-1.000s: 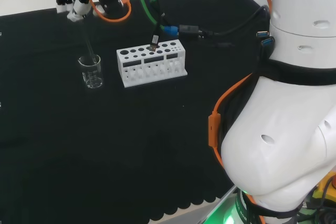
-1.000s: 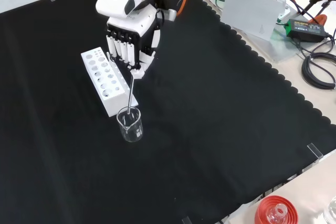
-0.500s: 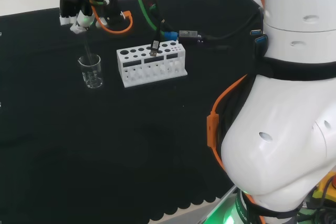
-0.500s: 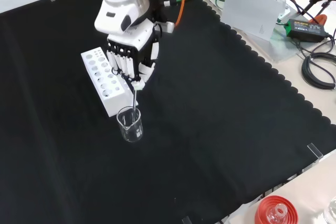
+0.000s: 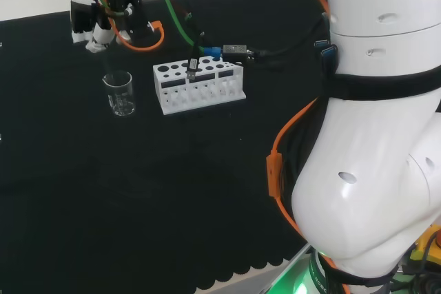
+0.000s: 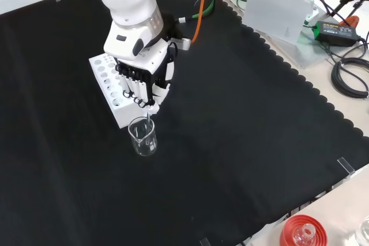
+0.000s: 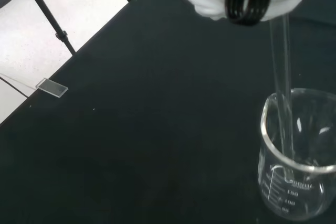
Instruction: Stir in the beaker to the left of the white test tube rack with the glass rod.
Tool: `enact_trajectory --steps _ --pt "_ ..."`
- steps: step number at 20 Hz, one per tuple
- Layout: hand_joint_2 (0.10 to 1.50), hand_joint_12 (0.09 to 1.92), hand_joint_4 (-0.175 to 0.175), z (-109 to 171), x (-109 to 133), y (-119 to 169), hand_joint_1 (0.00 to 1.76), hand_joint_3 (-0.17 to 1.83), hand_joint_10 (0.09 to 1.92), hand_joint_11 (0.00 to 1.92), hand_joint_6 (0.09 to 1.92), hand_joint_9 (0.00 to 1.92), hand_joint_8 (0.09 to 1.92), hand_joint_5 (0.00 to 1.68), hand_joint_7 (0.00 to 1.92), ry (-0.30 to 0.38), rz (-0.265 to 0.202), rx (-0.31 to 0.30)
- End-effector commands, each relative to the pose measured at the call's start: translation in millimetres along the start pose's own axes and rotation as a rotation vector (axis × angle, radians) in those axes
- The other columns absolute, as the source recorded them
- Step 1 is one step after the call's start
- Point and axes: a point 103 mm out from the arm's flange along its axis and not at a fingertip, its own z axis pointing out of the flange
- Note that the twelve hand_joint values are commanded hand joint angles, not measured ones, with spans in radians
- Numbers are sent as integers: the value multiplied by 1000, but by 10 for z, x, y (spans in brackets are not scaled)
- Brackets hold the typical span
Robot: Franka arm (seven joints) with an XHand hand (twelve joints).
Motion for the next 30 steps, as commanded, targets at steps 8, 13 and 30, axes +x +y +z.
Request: enact_trajectory --steps 8,13,30 --pt "774 776 -175 -145 -256 284 1559 335 594 1252 197 1416 582 1201 1278 -18 7 19" --pt "774 775 -175 -171 -413 230 1559 334 592 1253 196 1416 581 1202 1279 -18 31 -1" --pt "775 773 -175 -150 -516 -153 1559 333 588 1253 191 1418 582 1205 1278 1 73 9"
